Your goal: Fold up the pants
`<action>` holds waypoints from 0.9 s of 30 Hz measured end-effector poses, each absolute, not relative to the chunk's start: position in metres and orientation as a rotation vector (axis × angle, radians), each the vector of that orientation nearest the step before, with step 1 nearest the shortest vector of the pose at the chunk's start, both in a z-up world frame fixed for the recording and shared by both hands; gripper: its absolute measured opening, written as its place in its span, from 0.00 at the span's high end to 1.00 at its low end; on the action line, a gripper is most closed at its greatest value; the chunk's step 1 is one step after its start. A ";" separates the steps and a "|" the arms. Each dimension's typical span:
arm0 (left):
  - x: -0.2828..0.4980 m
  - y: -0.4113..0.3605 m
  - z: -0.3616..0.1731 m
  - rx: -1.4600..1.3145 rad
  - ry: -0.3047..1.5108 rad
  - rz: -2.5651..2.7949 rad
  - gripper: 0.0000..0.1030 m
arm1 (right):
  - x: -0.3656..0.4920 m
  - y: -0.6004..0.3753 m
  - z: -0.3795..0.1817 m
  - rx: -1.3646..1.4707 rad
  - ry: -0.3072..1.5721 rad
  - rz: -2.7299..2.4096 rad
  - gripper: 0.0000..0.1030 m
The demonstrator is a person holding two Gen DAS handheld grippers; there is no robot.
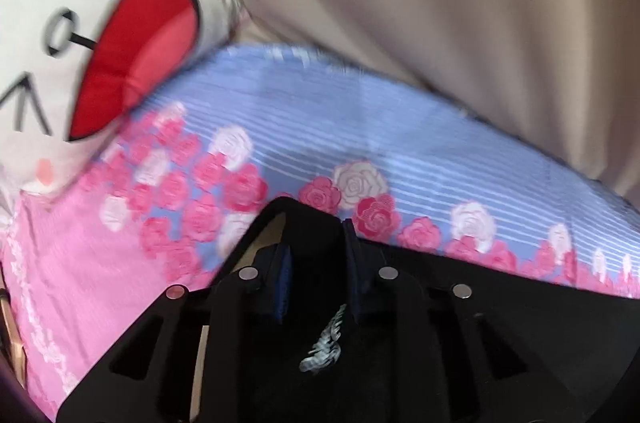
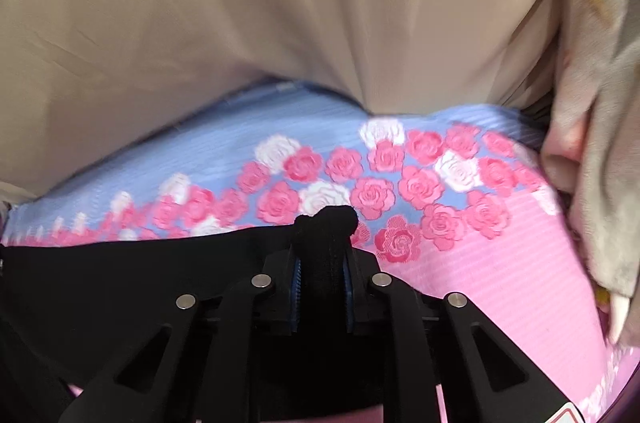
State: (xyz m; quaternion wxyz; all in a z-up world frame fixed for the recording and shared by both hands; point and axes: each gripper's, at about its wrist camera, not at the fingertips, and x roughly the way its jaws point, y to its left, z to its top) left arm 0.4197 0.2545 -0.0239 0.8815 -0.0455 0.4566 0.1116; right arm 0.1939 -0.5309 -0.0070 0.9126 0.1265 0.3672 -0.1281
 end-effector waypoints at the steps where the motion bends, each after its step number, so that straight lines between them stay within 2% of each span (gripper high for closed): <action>1: 0.405 0.255 -0.011 -0.102 0.920 0.219 0.80 | 0.183 -0.528 0.004 0.261 0.726 -0.256 0.87; 7: 0.297 0.261 0.057 -0.090 0.800 0.147 0.80 | 0.106 -0.505 0.051 0.233 0.614 -0.192 0.87; 11: 0.228 0.268 0.075 -0.069 0.769 0.141 0.79 | 0.034 -0.494 0.061 0.204 0.588 -0.164 0.87; 15: 0.165 0.281 0.064 -0.075 0.797 0.134 0.78 | -0.030 -0.489 0.043 0.170 0.633 -0.182 0.86; 18: 0.144 0.296 0.032 -0.091 0.875 0.184 0.73 | -0.049 -0.496 0.009 0.175 0.731 -0.222 0.72; 19: 0.138 0.303 0.019 -0.096 0.897 0.201 0.70 | -0.057 -0.497 -0.005 0.154 0.763 -0.255 0.62; 20: 0.135 0.309 0.010 -0.102 0.917 0.215 0.60 | -0.063 -0.498 -0.013 0.151 0.776 -0.270 0.56; 21: 0.129 0.313 0.002 -0.124 0.935 0.224 0.50 | -0.069 -0.500 -0.018 0.156 0.780 -0.286 0.52; 22: 0.122 0.317 0.000 -0.163 0.939 0.222 0.35 | -0.076 -0.500 -0.021 0.155 0.778 -0.316 0.48; 25: 0.104 0.319 0.007 -0.276 0.885 0.173 0.14 | -0.096 -0.495 -0.009 0.139 0.722 -0.403 0.41; 27: 0.103 0.311 0.010 -0.312 0.866 0.168 0.11 | -0.105 -0.491 0.002 0.165 0.668 -0.429 0.36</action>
